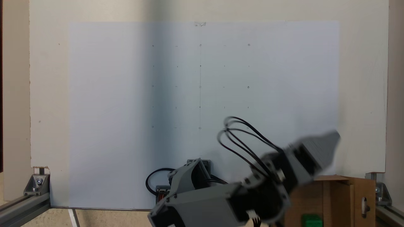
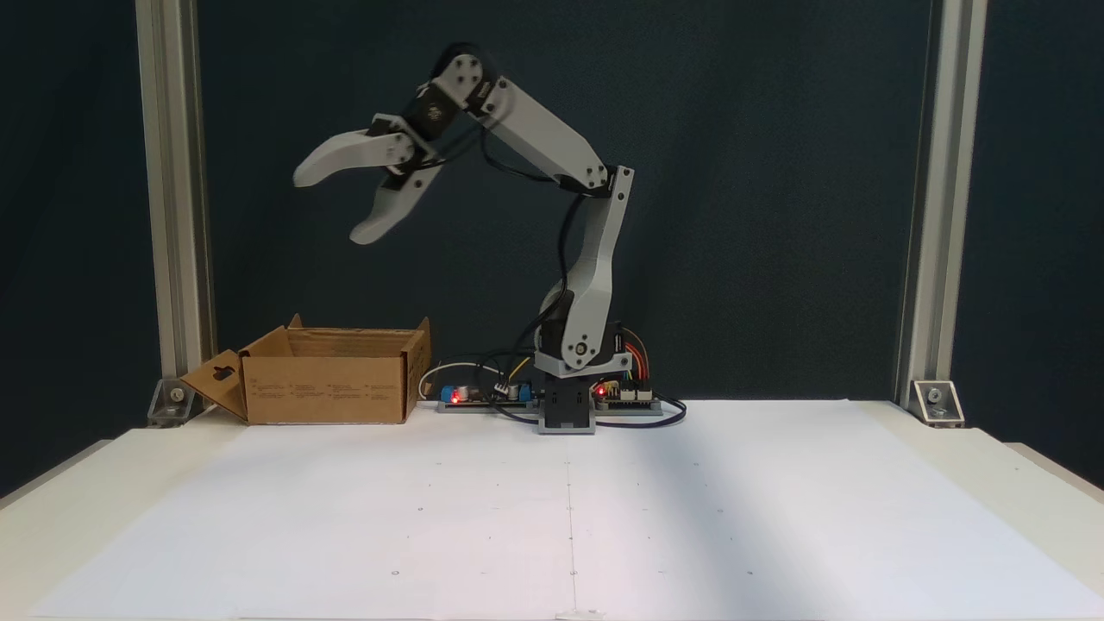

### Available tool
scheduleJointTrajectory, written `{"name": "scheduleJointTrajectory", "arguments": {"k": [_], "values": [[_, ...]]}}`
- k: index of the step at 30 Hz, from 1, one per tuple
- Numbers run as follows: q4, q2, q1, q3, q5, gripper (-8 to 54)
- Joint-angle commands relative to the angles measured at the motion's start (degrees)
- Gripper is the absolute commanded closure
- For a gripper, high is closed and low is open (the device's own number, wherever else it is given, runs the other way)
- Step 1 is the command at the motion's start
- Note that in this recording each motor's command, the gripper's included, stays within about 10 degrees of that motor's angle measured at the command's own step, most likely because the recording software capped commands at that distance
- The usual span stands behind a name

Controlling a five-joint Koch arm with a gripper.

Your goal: Grasp a green dice and put it in the bin.

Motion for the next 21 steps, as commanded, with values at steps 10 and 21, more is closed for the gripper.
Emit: {"name": "scheduleJointTrajectory", "arguments": {"k": [10, 21], "values": [[-2.3, 1.4, -47.6, -2.6, 10.6, 2.2], [-13.8, -1.3, -74.5, 2.9, 12.0, 2.0]]}}
